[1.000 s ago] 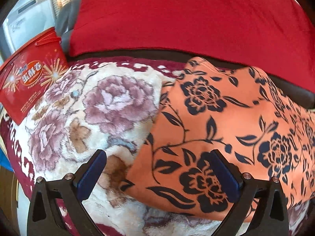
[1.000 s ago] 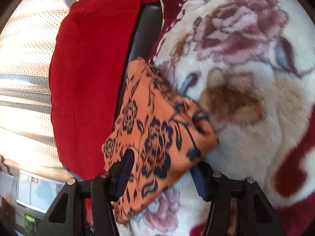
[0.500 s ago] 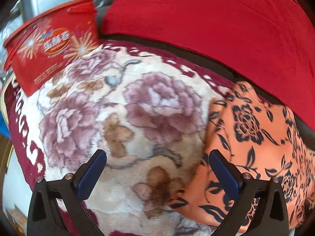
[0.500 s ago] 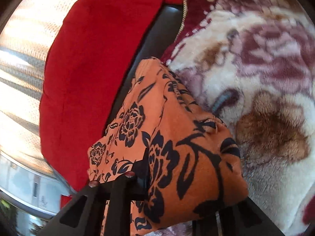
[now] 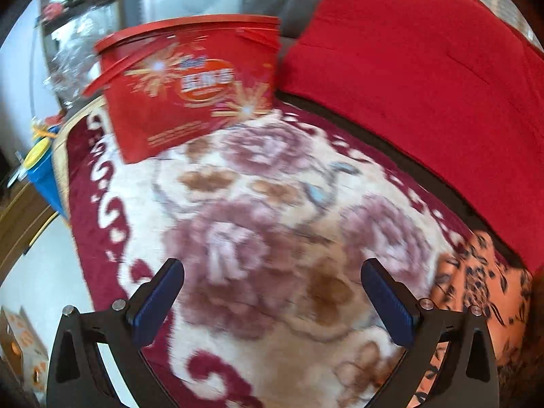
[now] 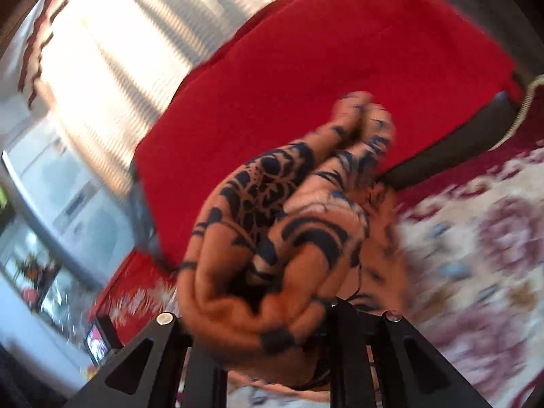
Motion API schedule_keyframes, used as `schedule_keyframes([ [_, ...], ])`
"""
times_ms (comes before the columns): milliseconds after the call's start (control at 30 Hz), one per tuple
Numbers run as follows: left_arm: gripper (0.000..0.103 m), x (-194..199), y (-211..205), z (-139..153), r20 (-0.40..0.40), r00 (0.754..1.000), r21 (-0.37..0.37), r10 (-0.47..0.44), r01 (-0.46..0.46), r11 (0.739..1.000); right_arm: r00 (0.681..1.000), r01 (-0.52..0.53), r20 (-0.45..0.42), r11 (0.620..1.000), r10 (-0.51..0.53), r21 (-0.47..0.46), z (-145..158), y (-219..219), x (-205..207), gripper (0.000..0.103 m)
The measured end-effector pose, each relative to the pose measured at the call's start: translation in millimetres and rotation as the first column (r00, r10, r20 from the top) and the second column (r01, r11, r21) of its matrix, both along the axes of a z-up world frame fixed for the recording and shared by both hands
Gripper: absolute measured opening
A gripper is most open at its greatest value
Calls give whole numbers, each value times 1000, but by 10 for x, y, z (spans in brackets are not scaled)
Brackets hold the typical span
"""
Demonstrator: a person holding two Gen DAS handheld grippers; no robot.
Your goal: Fold small clothes
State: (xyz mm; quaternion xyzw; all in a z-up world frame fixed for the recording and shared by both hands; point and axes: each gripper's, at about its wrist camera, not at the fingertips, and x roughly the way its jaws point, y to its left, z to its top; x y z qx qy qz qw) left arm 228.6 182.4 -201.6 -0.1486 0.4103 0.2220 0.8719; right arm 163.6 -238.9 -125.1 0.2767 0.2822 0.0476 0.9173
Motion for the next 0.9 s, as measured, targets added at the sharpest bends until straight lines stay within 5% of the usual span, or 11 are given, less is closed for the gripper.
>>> schedule_keyframes([
  [100,103,-27,131,-27,-3,999,12,42,-42,999,990,-83,-113,995,89,57,-436,436,310,20],
  [233,103,-29,150,-56,-10,999,15,39,-39,999,934,-194,-274,969,231,156,-1104,863,686,40],
  [433,103,-37,30,48,49,999,-1,-20,21,1000,911,-354,-124,901,393,251,-905,752,511,82],
  [533,103,-67,-77,113,95,993,-23,-65,67,997,904,-406,-34,880,426,249,-663,485,255,84],
  [600,103,-96,-186,148,128,985,-37,-117,123,992,931,-356,-10,915,364,189,-590,322,103,84],
  [733,103,-31,-551,0,67,961,-66,-270,274,959,962,-243,-95,962,255,121,-701,52,131,60],
  [800,103,38,-796,-146,-19,946,-8,-323,323,946,952,-230,-182,968,244,99,-886,-14,212,39],
  [833,103,94,-930,-246,-81,936,40,-342,346,937,948,-208,-233,976,217,60,-1006,-44,251,18],
  [900,103,196,-1068,-411,-162,929,87,-333,350,933,948,-192,-243,978,206,83,-1066,-123,284,7],
])
